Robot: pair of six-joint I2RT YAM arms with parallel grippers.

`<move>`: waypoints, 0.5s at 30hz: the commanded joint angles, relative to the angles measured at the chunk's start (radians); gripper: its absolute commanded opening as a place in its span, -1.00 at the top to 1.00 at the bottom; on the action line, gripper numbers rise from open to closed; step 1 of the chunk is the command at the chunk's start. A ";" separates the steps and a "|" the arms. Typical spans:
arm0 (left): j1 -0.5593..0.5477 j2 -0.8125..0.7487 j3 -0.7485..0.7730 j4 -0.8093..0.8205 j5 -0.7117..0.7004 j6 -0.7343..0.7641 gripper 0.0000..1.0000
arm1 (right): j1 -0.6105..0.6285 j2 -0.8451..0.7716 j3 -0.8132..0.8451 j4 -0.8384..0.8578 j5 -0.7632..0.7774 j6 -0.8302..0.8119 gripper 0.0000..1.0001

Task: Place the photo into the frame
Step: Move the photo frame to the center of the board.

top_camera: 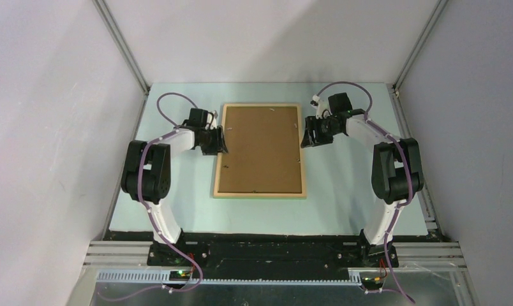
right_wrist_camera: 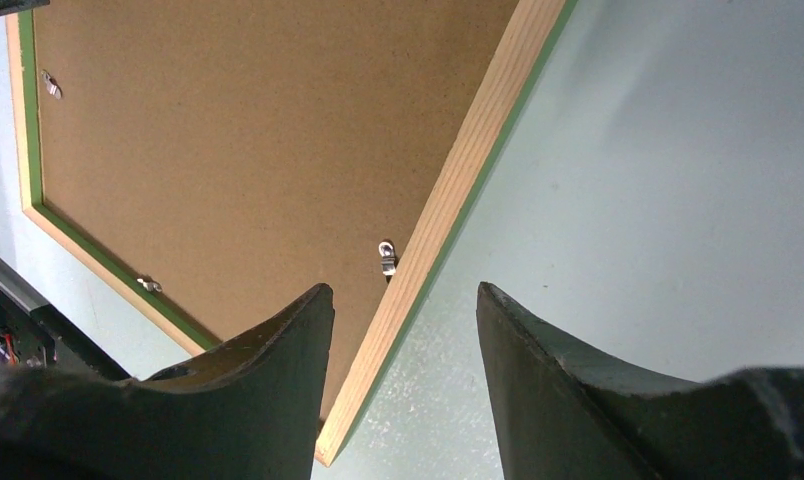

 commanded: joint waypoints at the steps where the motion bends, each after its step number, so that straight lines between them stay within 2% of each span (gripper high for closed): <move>1: 0.003 0.019 0.008 -0.003 0.055 -0.021 0.04 | 0.007 -0.048 -0.010 0.021 0.001 0.005 -0.18; 9: 0.001 0.015 -0.019 -0.004 0.123 -0.045 0.39 | 0.051 -0.065 -0.021 0.028 -0.014 0.002 -0.18; 15: -0.017 0.012 -0.033 -0.005 0.165 -0.055 0.76 | 0.131 -0.090 -0.020 0.059 -0.026 -0.030 -0.18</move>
